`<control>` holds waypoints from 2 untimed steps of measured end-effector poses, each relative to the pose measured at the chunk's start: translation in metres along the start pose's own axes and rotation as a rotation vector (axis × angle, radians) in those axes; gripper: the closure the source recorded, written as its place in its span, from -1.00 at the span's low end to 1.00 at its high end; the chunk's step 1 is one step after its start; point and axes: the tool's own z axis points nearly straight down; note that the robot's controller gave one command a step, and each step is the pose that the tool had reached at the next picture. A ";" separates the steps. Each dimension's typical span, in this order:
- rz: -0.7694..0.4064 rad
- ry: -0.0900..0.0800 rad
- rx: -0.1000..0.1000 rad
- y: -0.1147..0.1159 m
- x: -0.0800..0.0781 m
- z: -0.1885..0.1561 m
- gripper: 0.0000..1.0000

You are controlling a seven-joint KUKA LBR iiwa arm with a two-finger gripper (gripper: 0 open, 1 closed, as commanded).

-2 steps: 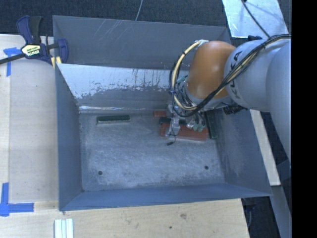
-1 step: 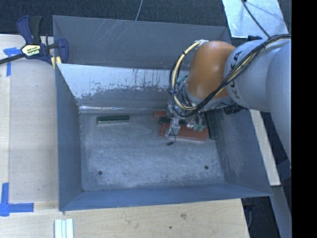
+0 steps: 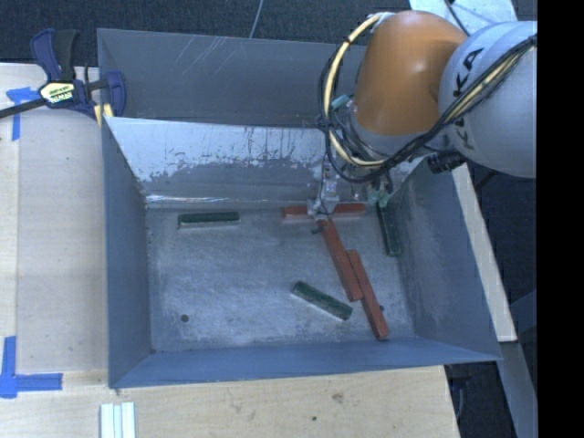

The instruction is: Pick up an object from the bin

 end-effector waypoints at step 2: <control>-0.070 -0.001 0.000 -0.036 0.022 0.012 1.00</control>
Offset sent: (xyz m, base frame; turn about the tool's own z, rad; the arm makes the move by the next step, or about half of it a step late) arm -0.0418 -0.0571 -0.0205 -0.1072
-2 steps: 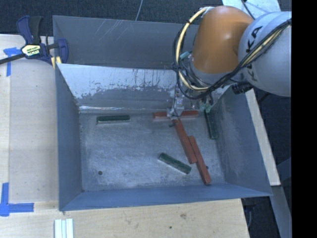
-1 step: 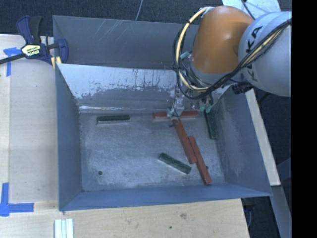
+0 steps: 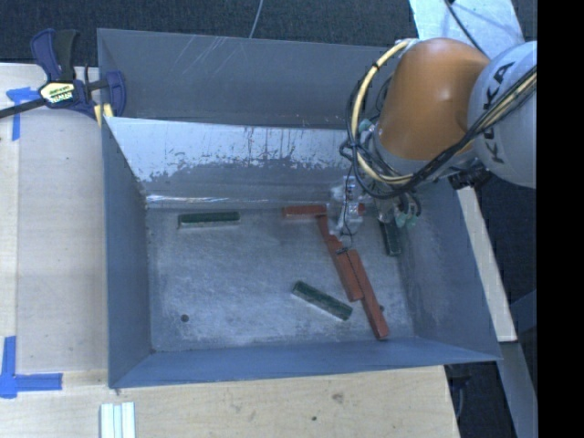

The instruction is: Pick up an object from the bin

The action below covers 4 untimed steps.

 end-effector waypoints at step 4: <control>-0.144 -0.001 0.003 -0.070 -0.022 0.092 -1.00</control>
Offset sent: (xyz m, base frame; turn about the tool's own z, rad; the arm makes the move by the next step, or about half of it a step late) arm 0.0236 -0.0013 0.0458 -0.1634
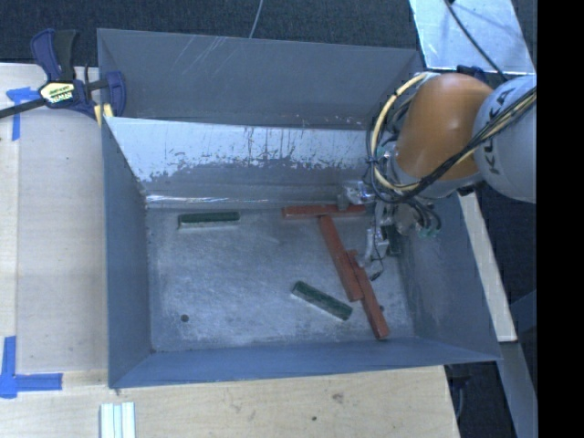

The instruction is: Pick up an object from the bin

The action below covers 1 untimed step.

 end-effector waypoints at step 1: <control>-0.150 0.003 -0.004 0.069 0.031 0.008 -1.00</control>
Offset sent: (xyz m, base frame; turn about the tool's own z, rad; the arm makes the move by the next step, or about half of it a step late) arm -0.0450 0.0297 -0.0134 -0.1611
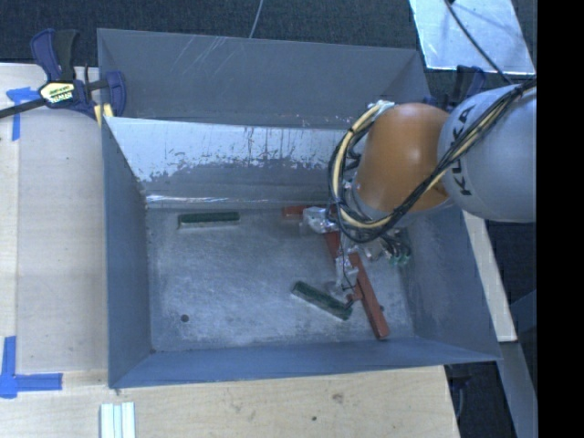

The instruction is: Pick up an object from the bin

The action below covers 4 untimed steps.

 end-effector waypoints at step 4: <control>-0.573 -0.003 0.002 -0.023 0.035 0.013 1.00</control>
Offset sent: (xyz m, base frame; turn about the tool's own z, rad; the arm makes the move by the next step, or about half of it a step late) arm -0.0593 -0.0262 0.0062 -0.1984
